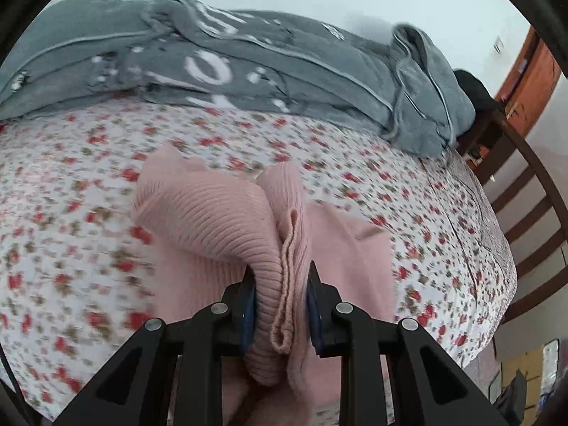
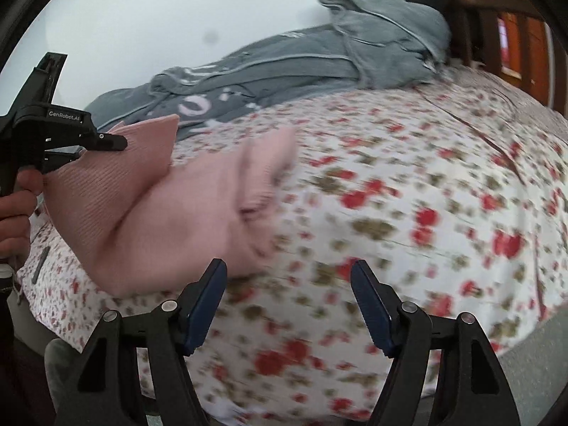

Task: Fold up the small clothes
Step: 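Lift and fold the sweater over with the left tool, then release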

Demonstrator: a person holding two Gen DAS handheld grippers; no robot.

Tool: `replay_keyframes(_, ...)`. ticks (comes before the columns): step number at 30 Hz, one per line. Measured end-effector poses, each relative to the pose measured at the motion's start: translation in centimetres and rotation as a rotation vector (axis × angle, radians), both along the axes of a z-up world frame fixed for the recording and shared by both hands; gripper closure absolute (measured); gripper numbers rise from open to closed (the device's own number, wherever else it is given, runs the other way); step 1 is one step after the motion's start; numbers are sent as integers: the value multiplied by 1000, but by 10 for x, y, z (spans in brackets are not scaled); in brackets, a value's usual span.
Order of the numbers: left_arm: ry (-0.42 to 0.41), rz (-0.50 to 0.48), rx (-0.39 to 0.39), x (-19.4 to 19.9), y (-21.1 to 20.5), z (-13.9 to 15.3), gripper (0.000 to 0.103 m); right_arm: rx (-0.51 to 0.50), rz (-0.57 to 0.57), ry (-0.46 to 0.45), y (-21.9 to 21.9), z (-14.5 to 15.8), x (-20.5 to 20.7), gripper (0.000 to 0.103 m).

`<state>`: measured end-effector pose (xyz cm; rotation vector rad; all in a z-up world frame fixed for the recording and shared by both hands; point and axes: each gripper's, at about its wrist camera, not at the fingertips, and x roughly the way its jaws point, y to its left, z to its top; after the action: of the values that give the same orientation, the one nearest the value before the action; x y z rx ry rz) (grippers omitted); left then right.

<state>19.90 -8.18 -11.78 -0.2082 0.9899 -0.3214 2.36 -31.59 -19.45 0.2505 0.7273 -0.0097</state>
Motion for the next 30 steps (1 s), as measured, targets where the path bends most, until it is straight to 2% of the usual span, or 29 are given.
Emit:
replay_keyframes(4,32,-58,-15,-2,-44,-11,80,-44,-15,15,-10,1,-10,33)
replay_keyframes(9,80,-150,23,-5,-77,-20,77,-66,-27,7,-14,8,-15,33)
replay_keyframes(11,91,-211,-43,-7,-74,-17,76,-66,-28,9,-13,9,-17,33)
replay_keyframes(13,61,-239,-112,-10,-61,-5,70,-74,-29,7,-12,12,-16,33)
replay_keyframes(14,40,-241,-120,-11,-54,1,62,-80,-30,4,-11,15,-14,33)
replay_keyframes(15,6,-235,-117,-13,-44,8,56,-84,-31,-2,-10,19,-12,33)
replay_keyframes(17,-53,-206,-82,-17,-24,18,53,-77,-28,-17,-8,28,-7,33)
replay_keyframes(20,-85,-164,-43,-17,6,21,52,-45,-6,-51,0,45,4,33)
replay_keyframes(25,-97,-76,54,-15,71,4,49,42,44,-55,17,58,31,32)
replay_keyframes(30,-71,-21,72,-17,124,-14,49,157,97,-43,36,61,65,32)
